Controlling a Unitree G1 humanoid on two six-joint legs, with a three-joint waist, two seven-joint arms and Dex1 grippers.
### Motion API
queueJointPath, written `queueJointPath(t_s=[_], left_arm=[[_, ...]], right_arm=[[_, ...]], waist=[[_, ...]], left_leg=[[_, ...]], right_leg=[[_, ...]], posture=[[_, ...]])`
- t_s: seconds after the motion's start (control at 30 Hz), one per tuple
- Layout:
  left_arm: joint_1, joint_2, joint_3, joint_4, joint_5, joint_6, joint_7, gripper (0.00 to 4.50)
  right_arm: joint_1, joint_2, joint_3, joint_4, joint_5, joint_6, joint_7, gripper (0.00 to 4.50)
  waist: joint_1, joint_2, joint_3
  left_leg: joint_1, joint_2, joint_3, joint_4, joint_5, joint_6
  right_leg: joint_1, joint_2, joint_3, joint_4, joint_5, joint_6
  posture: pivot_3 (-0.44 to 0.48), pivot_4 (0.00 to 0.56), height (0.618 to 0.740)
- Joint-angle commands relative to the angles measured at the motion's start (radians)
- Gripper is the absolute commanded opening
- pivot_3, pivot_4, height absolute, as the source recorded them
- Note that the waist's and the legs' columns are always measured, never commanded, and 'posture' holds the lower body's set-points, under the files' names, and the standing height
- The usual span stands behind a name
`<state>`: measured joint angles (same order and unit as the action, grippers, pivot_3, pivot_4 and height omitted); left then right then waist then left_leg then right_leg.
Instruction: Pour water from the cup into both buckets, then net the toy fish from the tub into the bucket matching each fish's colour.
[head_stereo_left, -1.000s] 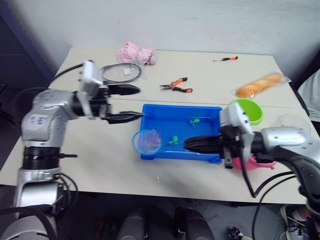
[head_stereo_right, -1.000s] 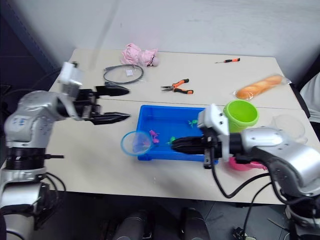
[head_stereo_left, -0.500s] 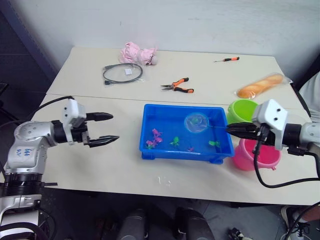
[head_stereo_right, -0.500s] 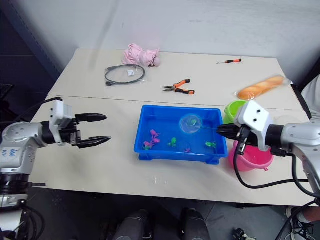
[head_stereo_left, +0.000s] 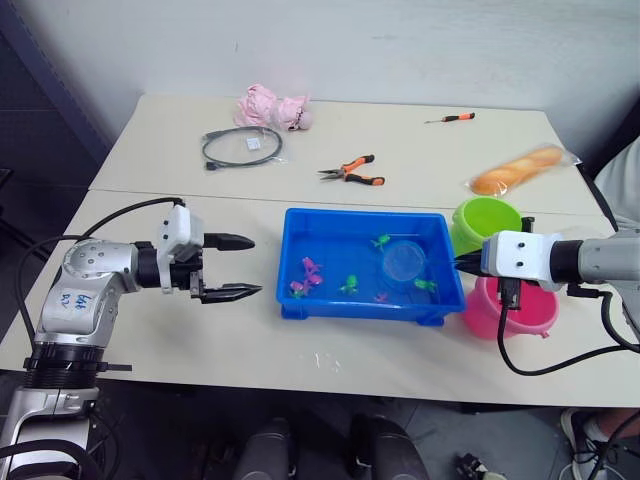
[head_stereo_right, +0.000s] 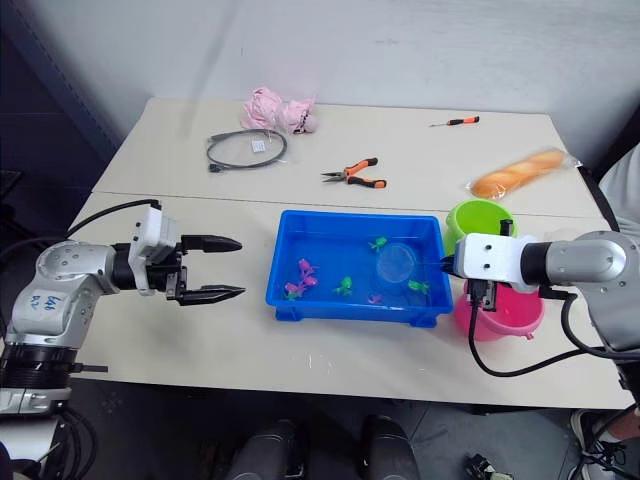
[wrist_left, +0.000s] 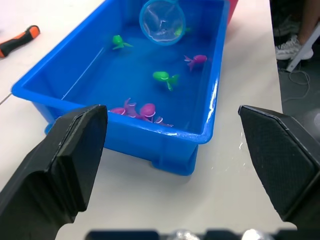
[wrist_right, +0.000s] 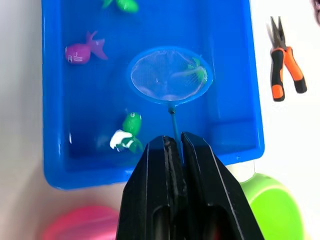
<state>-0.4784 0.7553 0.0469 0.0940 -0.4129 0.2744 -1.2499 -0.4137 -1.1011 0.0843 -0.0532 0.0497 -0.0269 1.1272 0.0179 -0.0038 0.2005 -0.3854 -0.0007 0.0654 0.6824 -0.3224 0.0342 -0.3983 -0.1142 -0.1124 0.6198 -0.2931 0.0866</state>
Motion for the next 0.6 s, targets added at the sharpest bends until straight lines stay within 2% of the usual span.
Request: queueJointPath(t_s=[0.03,0.27,0.6], left_arm=[[-0.026,-0.004,-0.011,-0.012,0.007,-0.013,-0.006,4.48],[-0.055,-0.011,-0.026,-0.021,0.003,0.002,-0.003,4.48],[-0.046,-0.023,-0.023,-0.037,0.002,0.007,0.007,4.48]], right_arm=[[-0.015,-0.007,0.023,-0.002,-0.048,-0.043,0.026,0.00],[-0.046,0.017,0.067,0.026,-0.144,-0.066,0.004,0.00],[-0.117,0.061,0.135,0.058,-0.113,-0.158,0.136,0.00]], waist=[[0.000,0.000,0.000],[0.002,0.000,0.000],[-0.003,0.000,0.000]], left_leg=[[0.000,0.000,0.000,0.000,0.000,0.000],[0.000,0.000,0.000,0.000,0.000,0.000],[0.000,0.000,0.000,0.001,0.001,-0.001]], right_leg=[[0.000,0.000,0.000,0.000,0.000,0.000],[0.000,0.000,0.000,0.000,0.000,0.000],[0.000,0.001,0.000,0.001,0.000,0.000]], posture=[[0.000,0.150,0.740],[0.000,0.150,0.740],[0.000,0.150,0.740]])
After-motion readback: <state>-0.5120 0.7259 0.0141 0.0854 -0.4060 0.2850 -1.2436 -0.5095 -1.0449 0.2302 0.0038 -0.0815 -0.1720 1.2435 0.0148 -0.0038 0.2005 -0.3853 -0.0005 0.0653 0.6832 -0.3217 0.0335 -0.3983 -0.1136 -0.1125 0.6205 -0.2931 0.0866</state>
